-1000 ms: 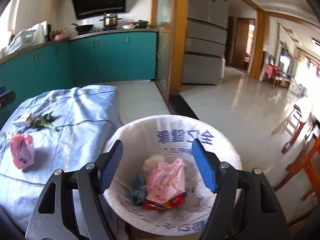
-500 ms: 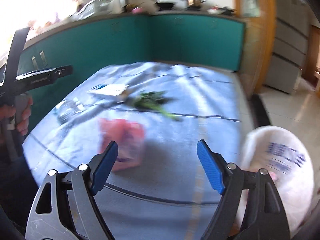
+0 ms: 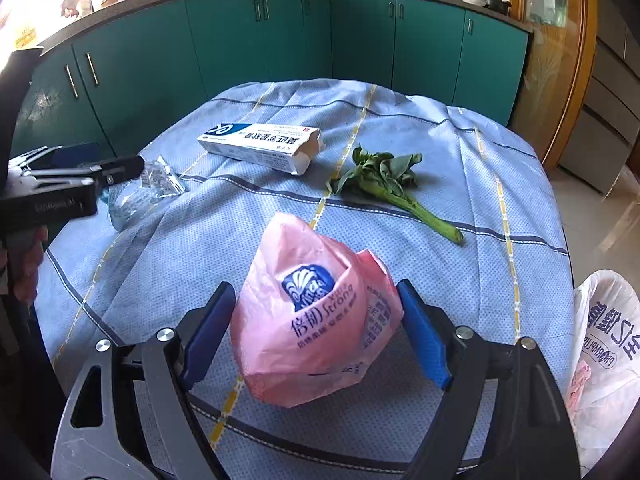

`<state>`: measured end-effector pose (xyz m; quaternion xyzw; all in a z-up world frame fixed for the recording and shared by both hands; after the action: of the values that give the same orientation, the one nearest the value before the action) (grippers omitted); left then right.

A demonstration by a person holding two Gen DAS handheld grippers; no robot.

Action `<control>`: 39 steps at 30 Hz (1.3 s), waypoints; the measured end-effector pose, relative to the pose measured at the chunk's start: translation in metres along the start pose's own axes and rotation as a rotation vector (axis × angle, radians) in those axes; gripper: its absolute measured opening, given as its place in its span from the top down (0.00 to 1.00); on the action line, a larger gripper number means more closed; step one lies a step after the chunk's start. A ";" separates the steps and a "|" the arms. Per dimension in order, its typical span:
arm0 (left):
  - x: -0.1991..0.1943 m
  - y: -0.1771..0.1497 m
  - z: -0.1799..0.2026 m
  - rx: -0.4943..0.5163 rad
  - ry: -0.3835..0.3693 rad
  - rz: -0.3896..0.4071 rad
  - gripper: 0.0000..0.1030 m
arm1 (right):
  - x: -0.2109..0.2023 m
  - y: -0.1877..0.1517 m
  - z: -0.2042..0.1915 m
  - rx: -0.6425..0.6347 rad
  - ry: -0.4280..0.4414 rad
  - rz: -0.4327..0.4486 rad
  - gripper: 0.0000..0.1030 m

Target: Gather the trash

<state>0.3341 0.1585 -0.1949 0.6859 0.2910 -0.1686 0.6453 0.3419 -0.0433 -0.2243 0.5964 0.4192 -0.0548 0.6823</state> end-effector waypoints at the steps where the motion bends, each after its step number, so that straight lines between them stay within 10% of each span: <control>1: 0.003 -0.002 0.002 -0.004 -0.011 -0.009 0.08 | -0.001 0.000 0.000 0.002 0.004 0.009 0.24; 16: 0.030 -0.017 0.006 -0.025 -0.018 -0.085 0.05 | -0.037 -0.013 0.008 -0.029 0.028 0.087 0.30; 27: 0.028 -0.022 0.024 -0.081 -0.192 -0.122 0.06 | -0.039 -0.018 0.014 -0.016 0.020 0.083 0.30; 39: -0.005 -0.021 0.076 0.131 -0.362 -0.061 0.06 | -0.037 -0.020 0.023 -0.006 -0.005 0.078 0.29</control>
<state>0.3281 0.0830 -0.2168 0.6758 0.1793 -0.3273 0.6356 0.3187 -0.0845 -0.2177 0.6103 0.3942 -0.0285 0.6866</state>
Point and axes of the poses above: each gripper's, at about its wrist camera, not at the fingertips, and x roughly the way its jaws point, z to its right, y to its top, the point moved 6 cm from there along x, roughly the way its jaws point, and after that the axes turned 9 degrees about z, right-handed, at the moved point
